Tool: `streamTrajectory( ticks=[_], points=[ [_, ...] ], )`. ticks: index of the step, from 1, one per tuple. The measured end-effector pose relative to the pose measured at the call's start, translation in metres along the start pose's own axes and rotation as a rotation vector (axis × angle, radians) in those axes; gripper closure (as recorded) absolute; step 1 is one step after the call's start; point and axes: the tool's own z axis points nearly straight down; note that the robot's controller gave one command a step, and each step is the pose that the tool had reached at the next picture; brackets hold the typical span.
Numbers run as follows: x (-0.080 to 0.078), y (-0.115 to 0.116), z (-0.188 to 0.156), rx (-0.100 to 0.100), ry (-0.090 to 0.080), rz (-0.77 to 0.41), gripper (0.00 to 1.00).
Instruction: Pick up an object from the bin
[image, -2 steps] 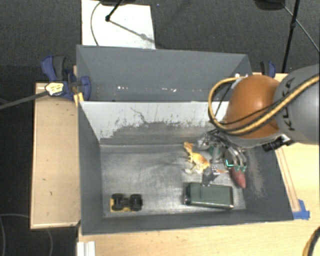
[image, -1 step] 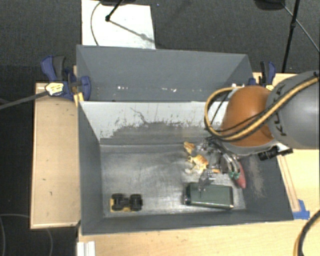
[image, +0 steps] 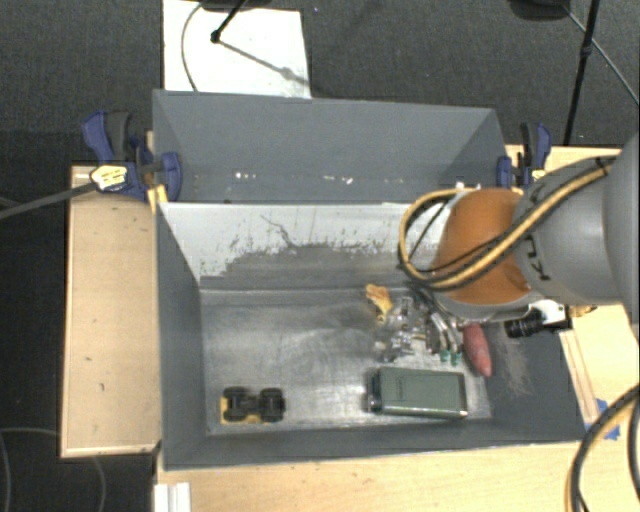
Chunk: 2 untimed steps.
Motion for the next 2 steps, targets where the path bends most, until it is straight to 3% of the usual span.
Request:
streamTrajectory(
  ticks=[1, 2],
  points=[
    [0.000, 0.000, 0.000, 0.000, 0.000, 0.000, 1.00],
    [0.003, 0.001, -0.040, 0.006, 0.023, -0.005, 1.00]
  ],
)
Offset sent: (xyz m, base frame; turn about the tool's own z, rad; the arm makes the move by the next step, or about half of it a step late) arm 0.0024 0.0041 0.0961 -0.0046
